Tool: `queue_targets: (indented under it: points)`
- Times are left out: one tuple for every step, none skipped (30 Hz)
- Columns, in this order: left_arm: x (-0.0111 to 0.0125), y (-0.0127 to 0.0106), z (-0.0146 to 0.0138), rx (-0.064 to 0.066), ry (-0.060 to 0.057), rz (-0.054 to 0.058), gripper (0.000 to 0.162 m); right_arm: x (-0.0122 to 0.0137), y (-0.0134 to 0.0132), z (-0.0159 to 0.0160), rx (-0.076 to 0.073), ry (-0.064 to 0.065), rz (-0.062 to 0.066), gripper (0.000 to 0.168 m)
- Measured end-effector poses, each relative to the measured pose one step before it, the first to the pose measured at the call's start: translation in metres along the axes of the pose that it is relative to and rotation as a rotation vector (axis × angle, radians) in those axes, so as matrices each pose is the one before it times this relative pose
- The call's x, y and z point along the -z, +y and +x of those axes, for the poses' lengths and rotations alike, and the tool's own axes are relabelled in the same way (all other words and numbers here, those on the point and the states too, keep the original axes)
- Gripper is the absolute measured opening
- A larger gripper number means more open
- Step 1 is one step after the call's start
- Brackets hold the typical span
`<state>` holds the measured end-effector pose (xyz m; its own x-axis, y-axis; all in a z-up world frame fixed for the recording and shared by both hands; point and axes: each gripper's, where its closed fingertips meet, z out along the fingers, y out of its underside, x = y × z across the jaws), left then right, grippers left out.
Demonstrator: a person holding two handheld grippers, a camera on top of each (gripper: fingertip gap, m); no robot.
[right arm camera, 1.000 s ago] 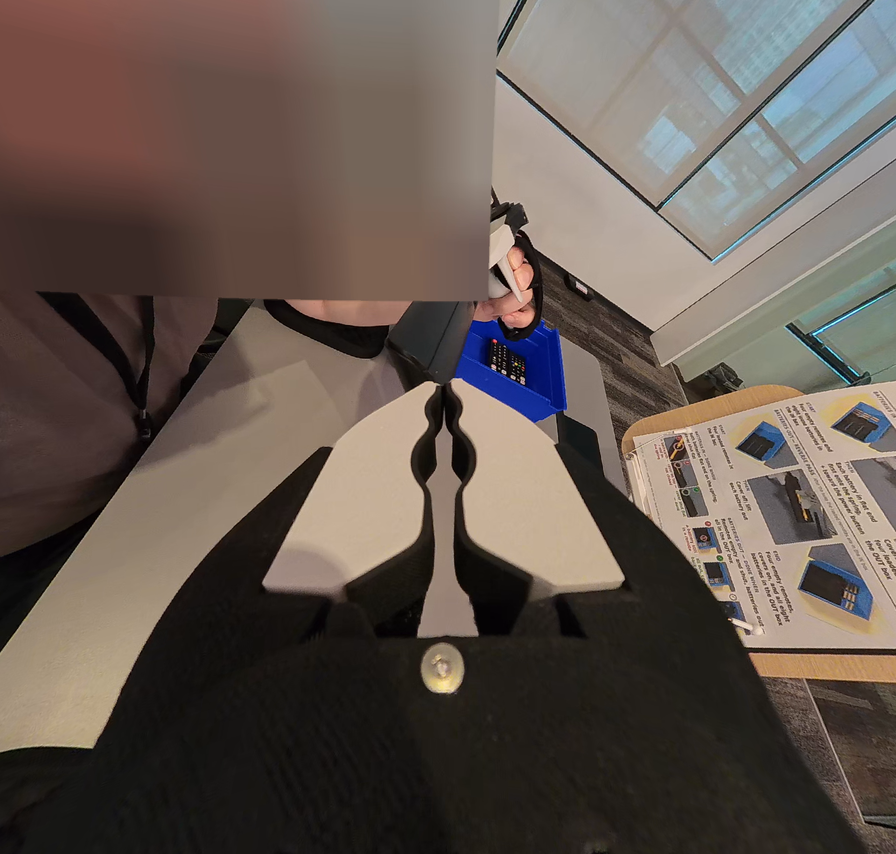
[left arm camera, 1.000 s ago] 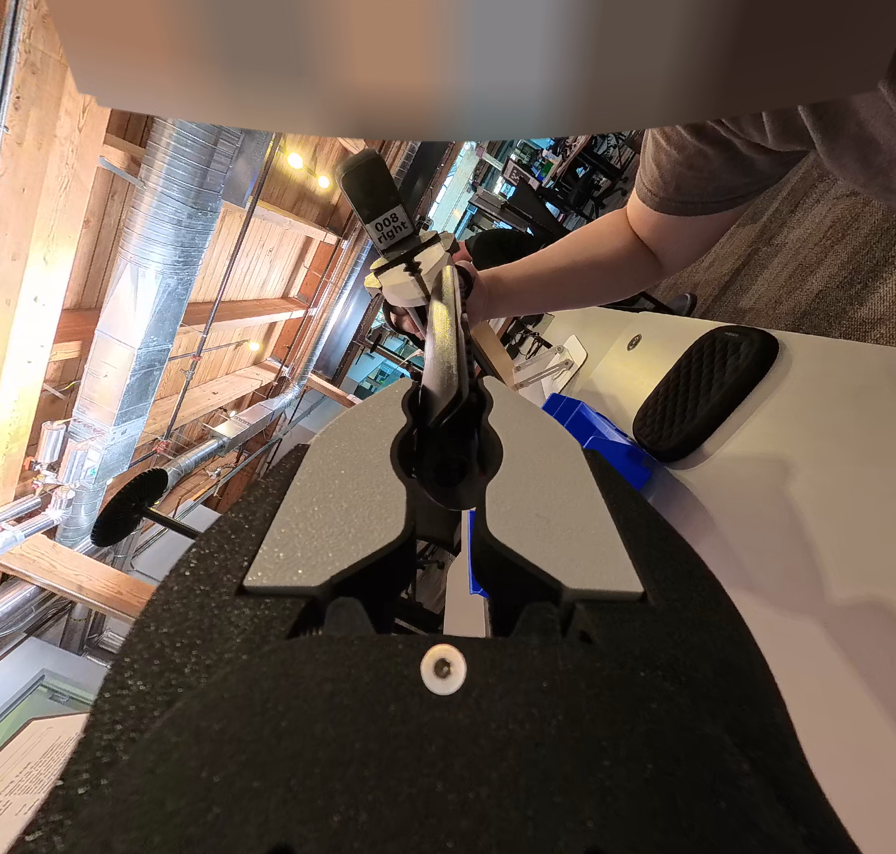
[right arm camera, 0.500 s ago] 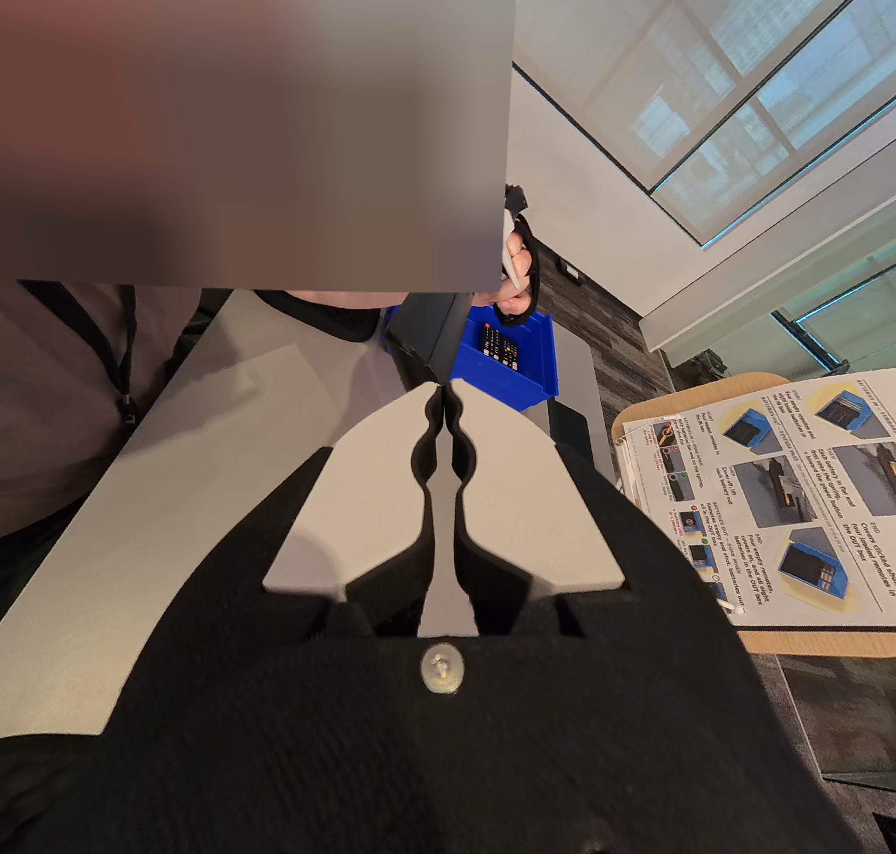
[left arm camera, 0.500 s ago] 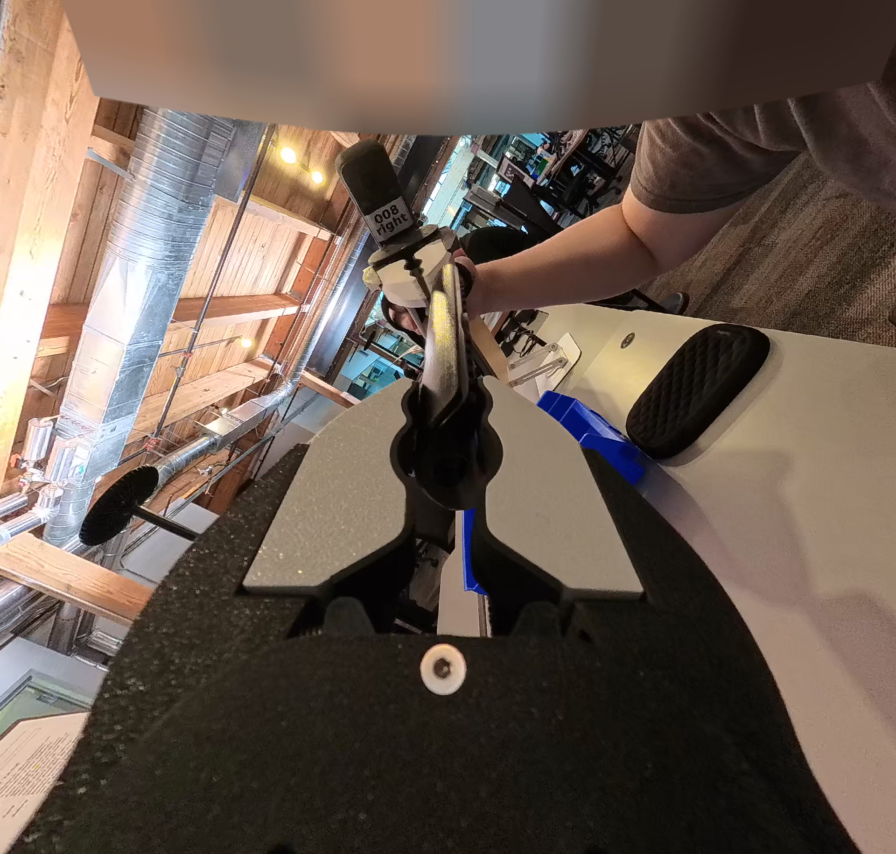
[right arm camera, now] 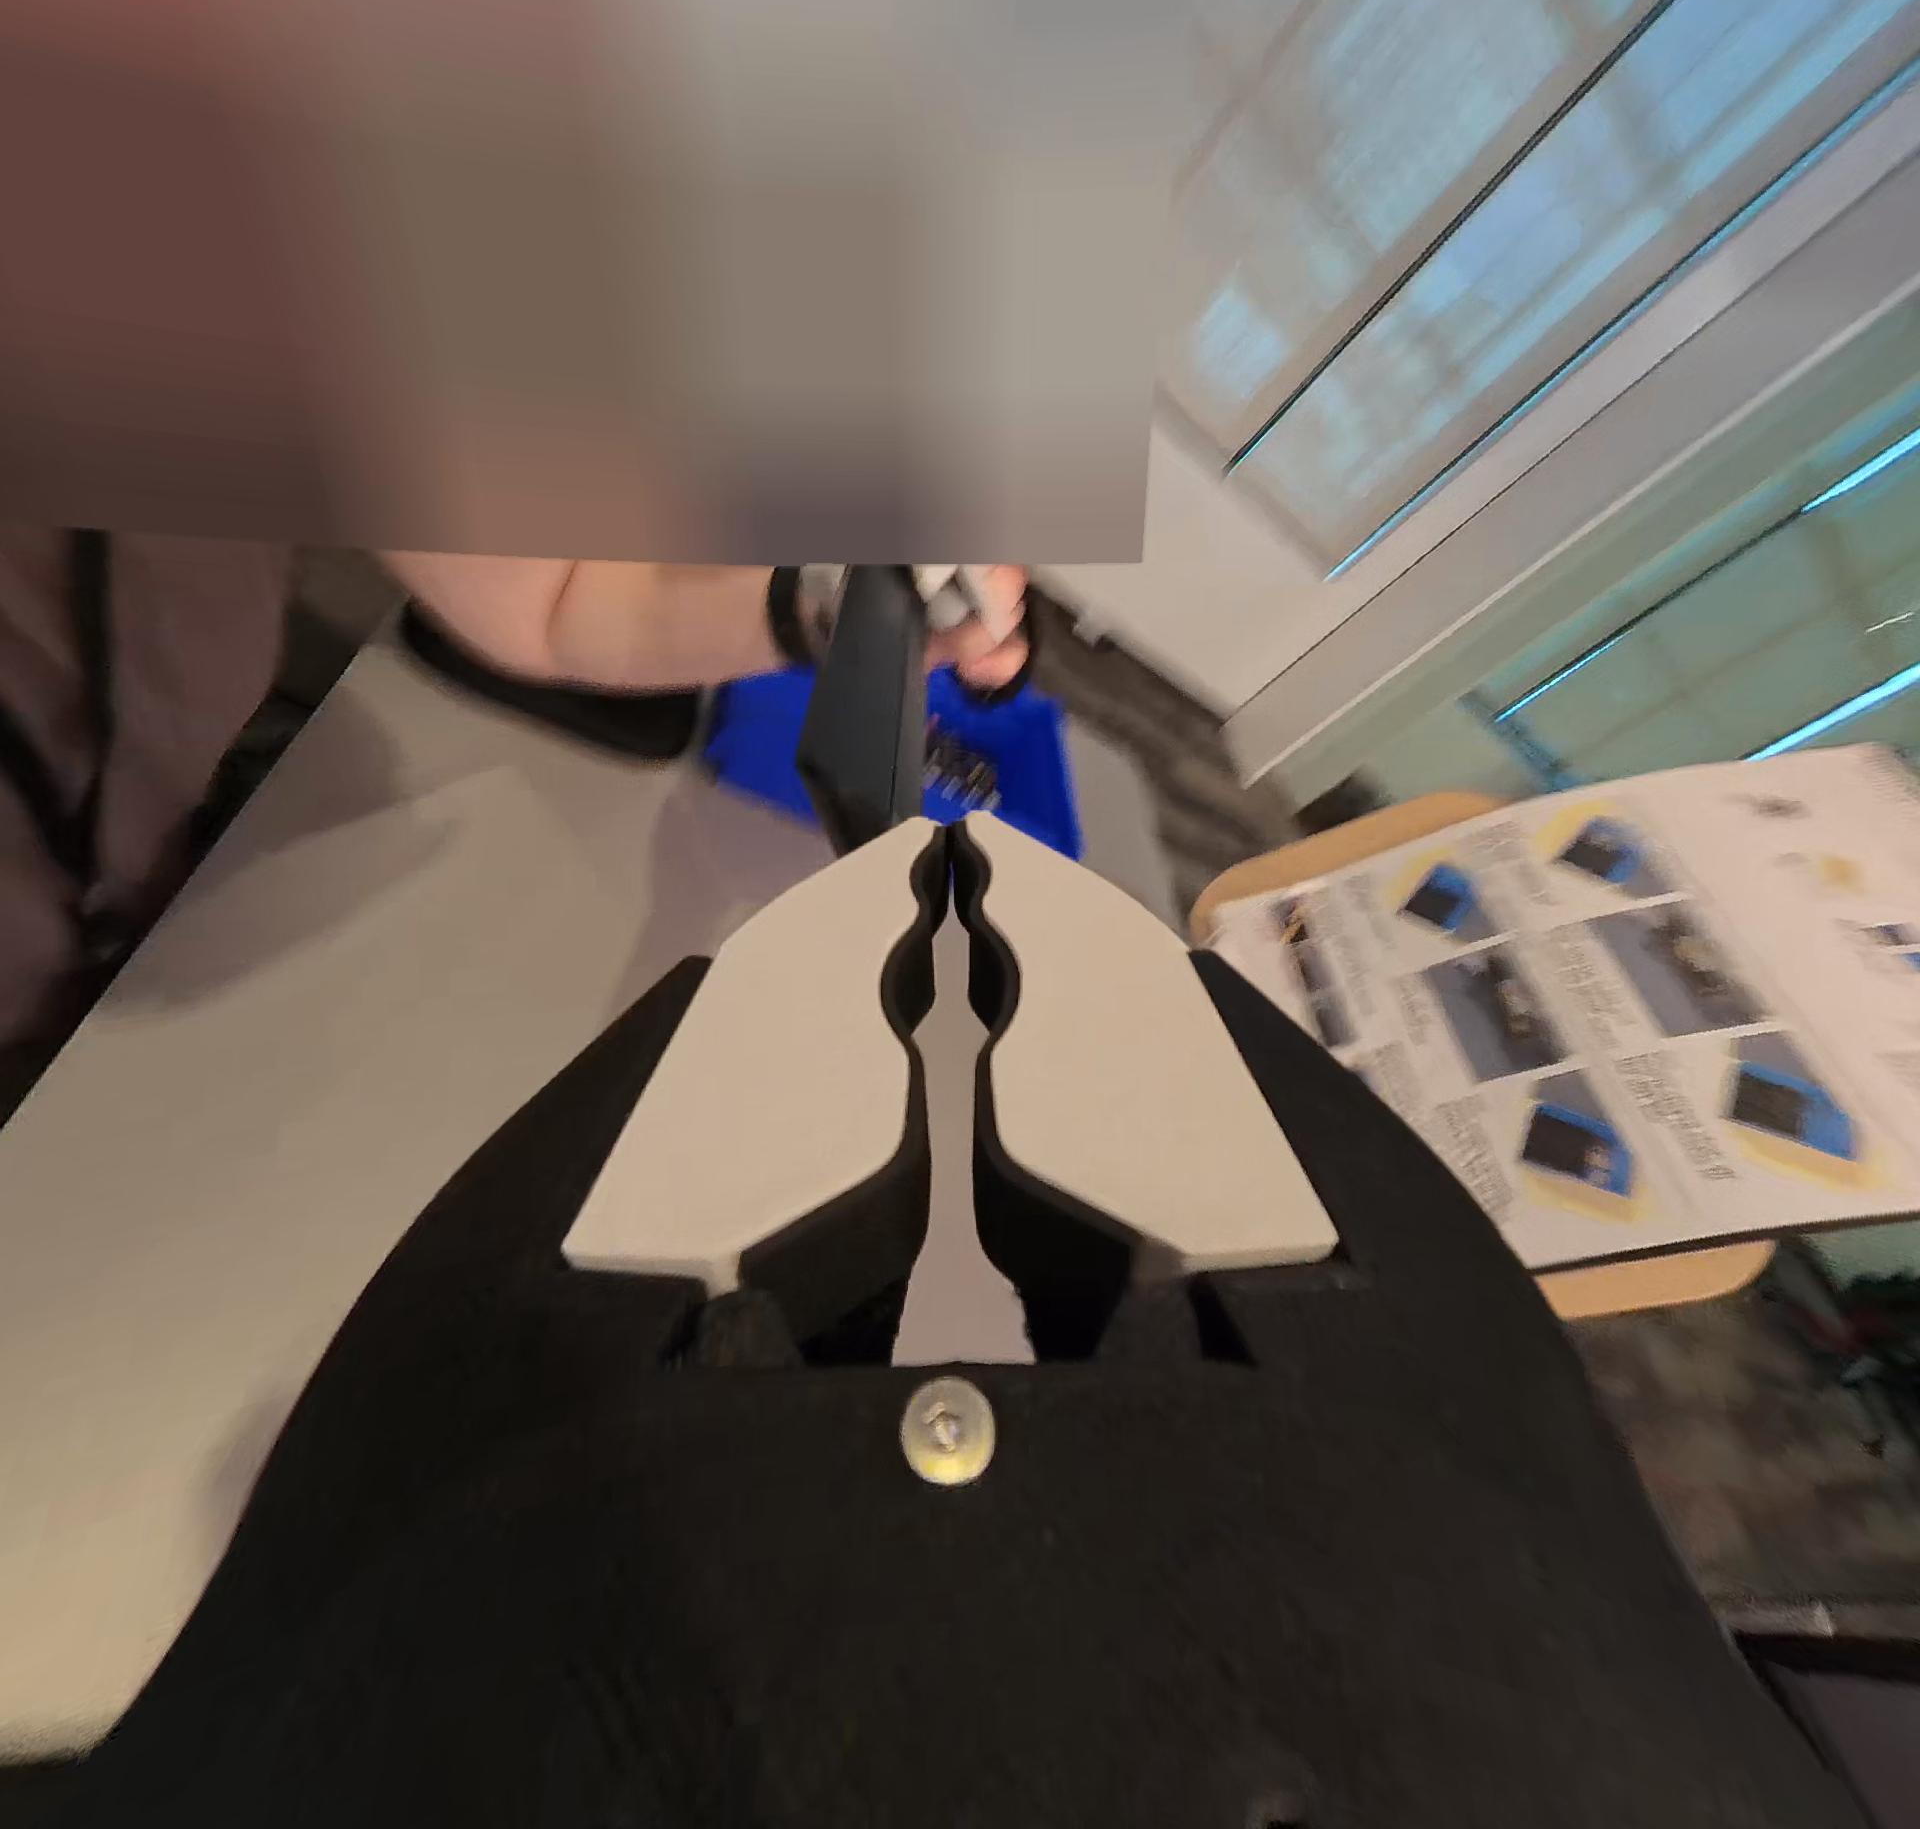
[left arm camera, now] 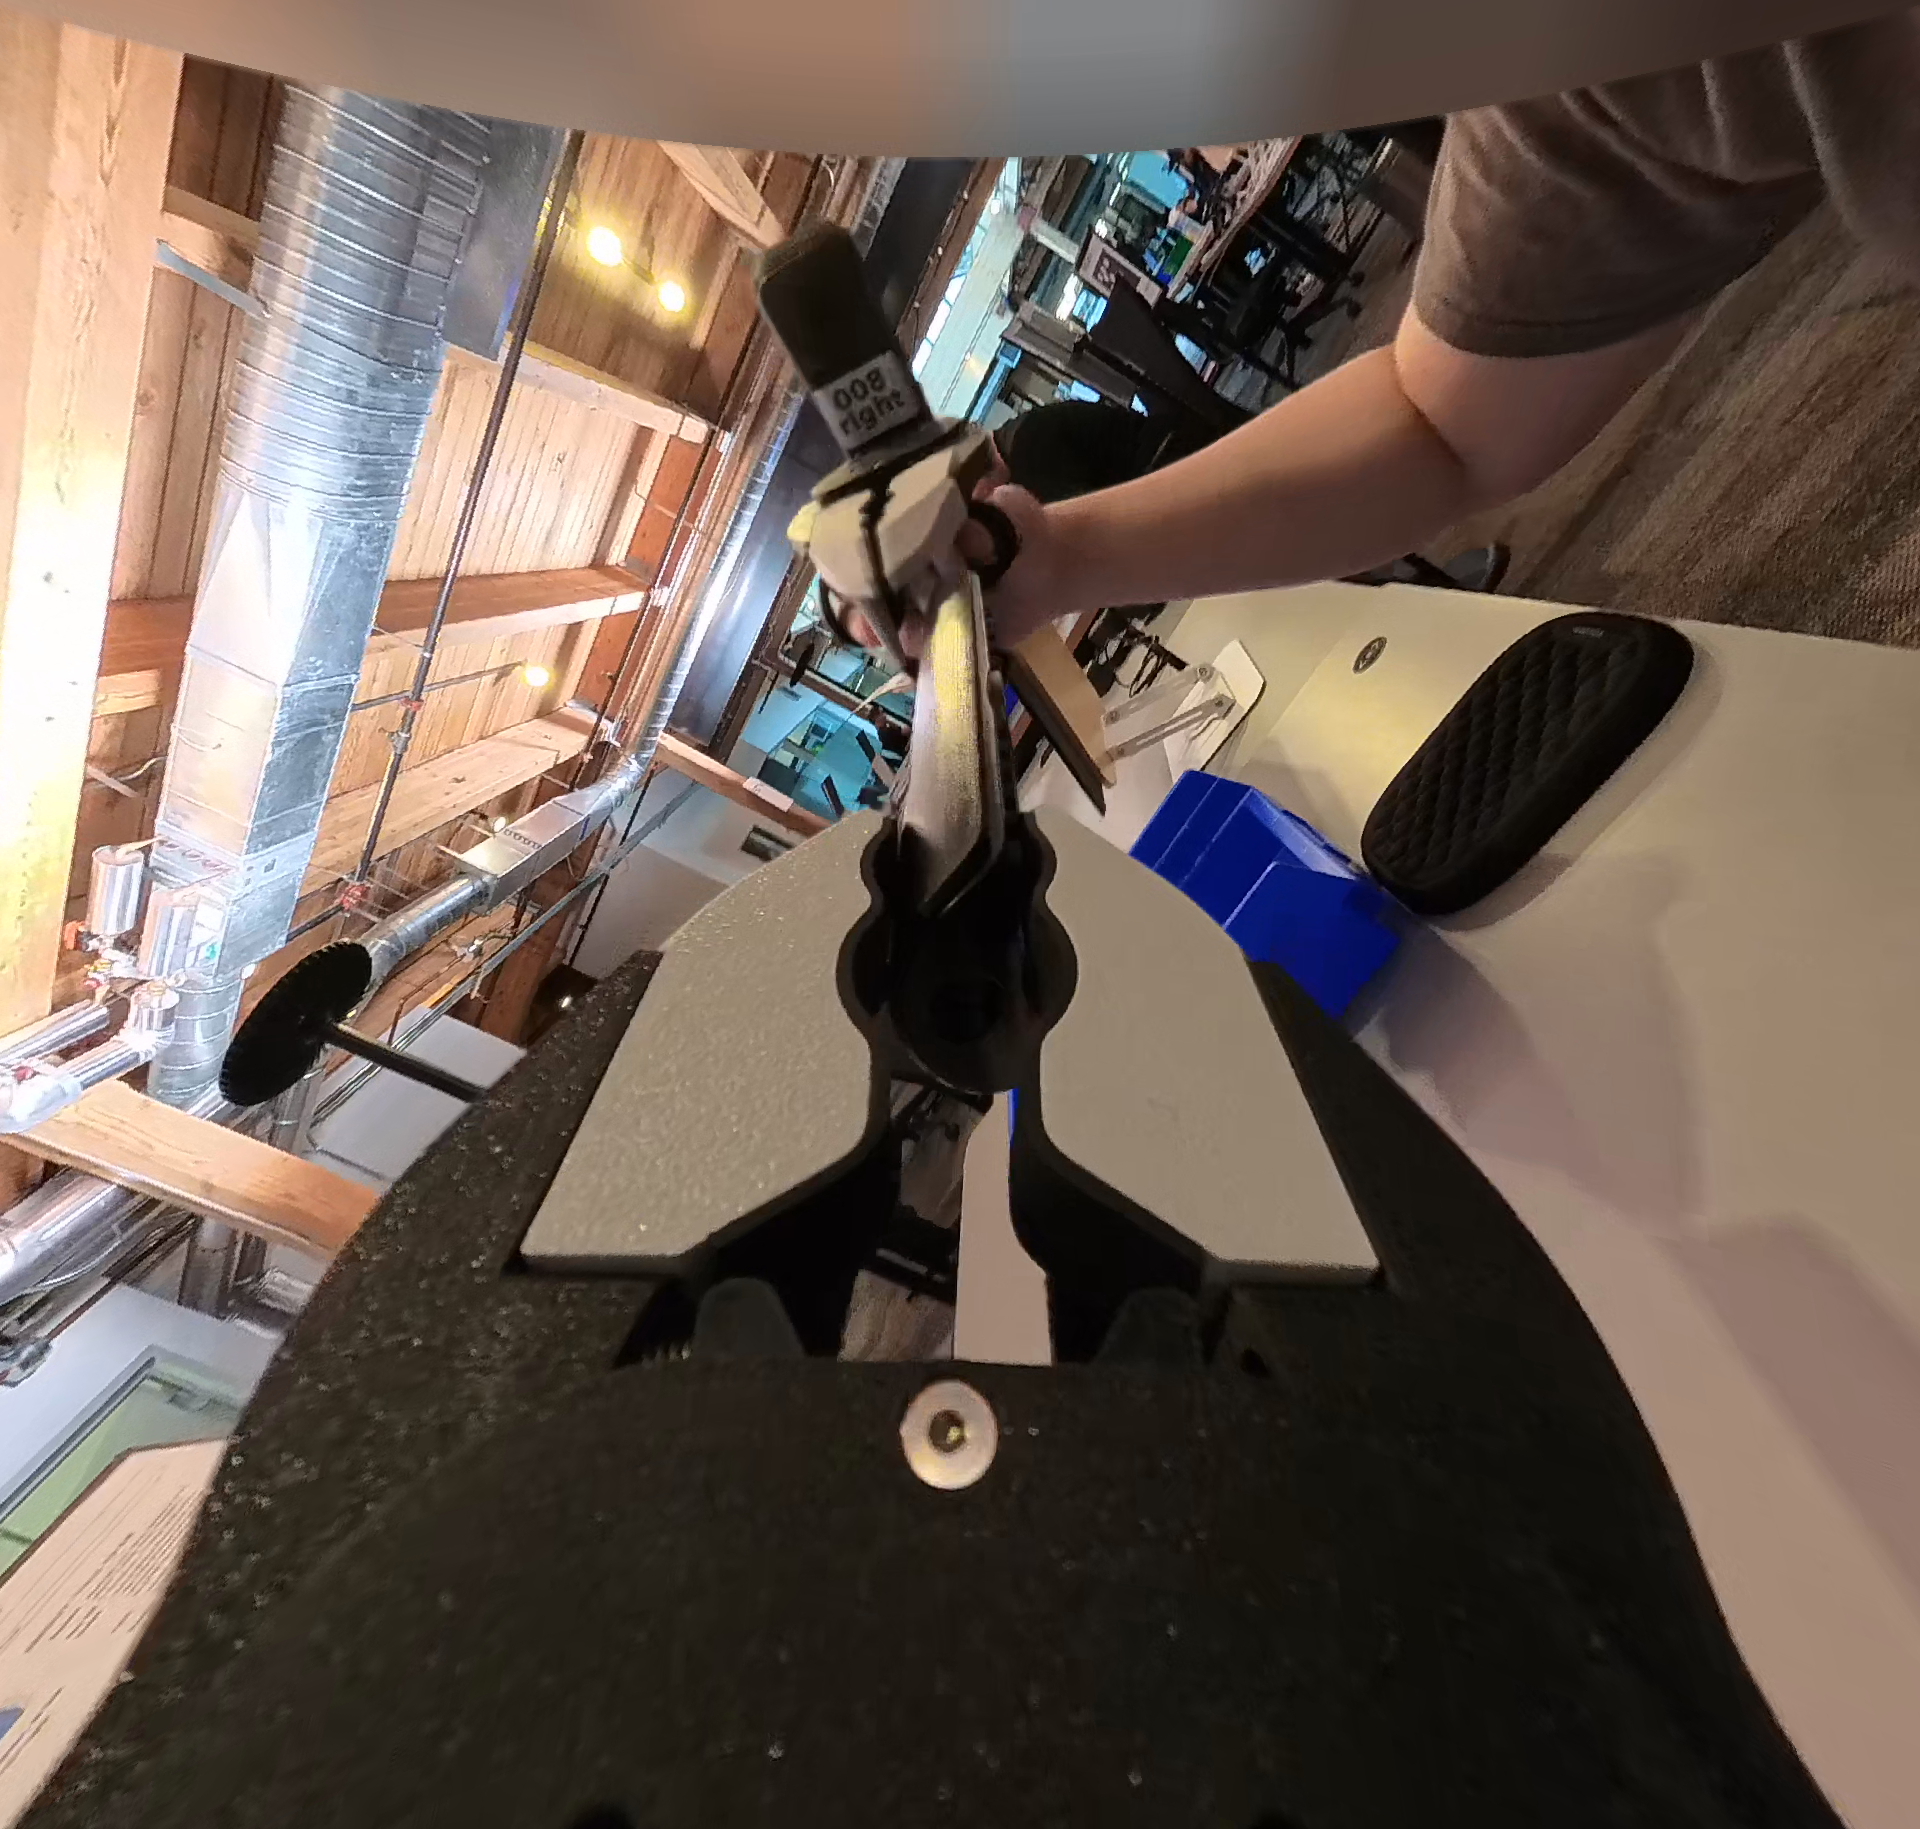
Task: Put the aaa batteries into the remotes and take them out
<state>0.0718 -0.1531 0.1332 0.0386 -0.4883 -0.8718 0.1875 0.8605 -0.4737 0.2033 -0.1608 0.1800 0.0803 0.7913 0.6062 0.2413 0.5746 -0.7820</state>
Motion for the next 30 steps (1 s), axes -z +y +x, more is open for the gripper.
queue_targets:
  points:
    - [0.0006, 0.00307, -0.00063, -0.0043, -0.0019, -0.0195, 0.021, 0.00126, -0.00147, 0.00167, 0.0042, 0.0418, 0.02, 0.009]
    - [0.00062, 0.00453, 0.00017, 0.001, 0.0054, -0.0214, 0.021, -0.00135, 0.00359, 0.00103, 0.0159, 0.0399, -0.0197, 0.029]
    - [0.00026, 0.0059, 0.00066, 0.002, 0.0071, -0.0245, 0.021, -0.00352, 0.00664, -0.00113, 0.0318, 0.0236, -0.045, 0.039]
    - [-0.00031, 0.00647, 0.00046, 0.0029, 0.0028, -0.0231, 0.021, -0.00527, 0.00701, -0.00286, 0.0345, 0.008, -0.0484, 0.043]
    - [-0.00091, 0.00635, 0.00031, 0.0147, 0.0054, -0.0185, 0.021, -0.00688, 0.00709, -0.00367, 0.0264, -0.0069, -0.0495, 0.045]
    - [-0.0013, 0.006, 0.00017, 0.0216, 0.0042, -0.0153, 0.021, -0.00814, 0.00792, -0.00268, 0.0166, -0.0101, -0.0577, 0.046]
    - [-0.00153, 0.00568, 0.00025, 0.0161, 0.0019, -0.0112, 0.021, -0.00904, 0.00768, -0.00109, 0.0102, -0.008, -0.0584, 0.046]
    - [-0.00174, 0.00595, 0.00056, 0.0121, 0.0028, -0.0144, 0.021, -0.00957, 0.00618, -0.00147, 0.0045, -0.0159, -0.0453, 0.048]
    - [-0.00198, 0.00609, 0.00014, 0.012, -0.0002, -0.0174, 0.021, -0.00983, 0.00474, -0.00029, -0.0005, -0.0127, -0.0341, 0.049]
    - [-0.00209, 0.00622, 0.00009, 0.0154, 0.0002, -0.0196, 0.021, -0.00973, 0.00442, 0.00071, -0.0004, -0.0086, -0.0323, 0.049]
    - [-0.00171, 0.00517, 0.00068, 0.011, 0.003, -0.0136, 0.021, -0.00927, 0.00391, -0.00084, 0.0015, -0.0196, -0.0311, 0.049]
    - [-0.00136, 0.00383, 0.00079, 0.0081, 0.0028, -0.0051, 0.021, -0.00858, 0.00312, -0.00071, 0.0005, -0.0183, -0.0292, 0.049]
    - [-0.00123, 0.00375, 0.00049, 0.0124, 0.0032, -0.0071, 0.021, -0.00801, 0.00292, 0.00066, 0.0008, -0.0089, -0.0312, 0.048]
    - [-0.00076, 0.00305, -0.00001, 0.0097, 0.0004, -0.004, 0.021, -0.0072, 0.00273, -0.00028, 0.0046, -0.0121, -0.0326, 0.047]
    - [-0.0003, 0.00221, -0.00008, 0.0073, 0.0, 0.0006, 0.021, -0.00633, 0.00263, -0.00021, 0.0069, -0.0106, -0.0327, 0.046]
    - [0.00001, 0.00103, 0.00004, 0.0071, 0.0012, 0.0049, 0.021, -0.00567, 0.00274, 0.0008, 0.0098, -0.0014, -0.0341, 0.045]
    - [0.00046, 0.00005, -0.00021, 0.007, 0.0005, 0.0087, 0.02, -0.00492, 0.00244, 0.00003, 0.0149, -0.0039, -0.0301, 0.045]
    - [0.00059, -0.00025, -0.00035, 0.005, 0.0005, 0.0071, 0.02, -0.00406, 0.00151, -0.00132, 0.0167, -0.009, -0.0211, 0.045]
    - [0.00065, -0.00065, -0.00057, 0.003, -0.002, 0.0077, 0.02, -0.0031, 0.00028, -0.00142, 0.015, -0.0079, -0.01, 0.045]
    - [0.00094, -0.00166, -0.00073, 0.0041, -0.0023, 0.0122, 0.02, -0.00208, -0.00046, -0.00118, 0.01, -0.0065, -0.0011, 0.044]
    - [0.00089, -0.00189, -0.00022, 0.0071, 0.0022, 0.013, 0.019, -0.00128, -0.00065, -0.00051, 0.0019, -0.0037, 0.0021, 0.044]
    - [0.00072, -0.00016, -0.00005, 0.0059, 0.0035, 0.0012, 0.019, -0.00077, -0.00058, 0.00012, -0.0045, -0.0028, 0.0039, 0.043]
    - [0.00026, 0.00219, 0.00067, -0.0039, 0.0054, -0.0131, 0.018, -0.00065, -0.00065, 0.0001, -0.0067, -0.0037, 0.0087, 0.043]
    - [-0.00047, 0.00294, 0.00098, -0.0107, 0.0004, -0.0157, 0.018, -0.00205, -0.00088, 0.00126, -0.0085, 0.0022, 0.0169, 0.038]
    - [-0.00156, 0.00253, 0.00143, 0.0001, 0.002, -0.0062, 0.017, -0.00537, -0.00179, 0.00193, -0.0187, 0.0075, 0.0343, 0.028]
    - [-0.00267, 0.00244, 0.00175, 0.017, 0.0101, -0.0058, 0.016, -0.0102, -0.00063, -0.00096, -0.0343, -0.0092, 0.0372, 0.023]
    - [-0.00261, 0.0013, 0.00208, 0.0288, 0.0149, 0.0066, 0.017, -0.01325, 0.00435, -0.0028, -0.0367, -0.0205, 0.0061, 0.027]
    - [-0.00195, 0.00054, 0.00192, 0.0158, 0.0113, 0.0139, 0.016, -0.01313, 0.00747, 0.00012, -0.0238, 0.0029, -0.0171, 0.042]
    - [-0.0016, 0.00206, 0.00127, 0.0027, 0.0058, -0.0056, 0.016, -0.0115, 0.00694, 0.00003, -0.009, 0.011, -0.0117, 0.052]
    - [-0.0009, 0.00141, 0.00097, -0.0092, 0.0022, -0.0163, 0.016, -0.00911, 0.00477, -0.00406, 0.0012, -0.0064, 0.005, 0.053]
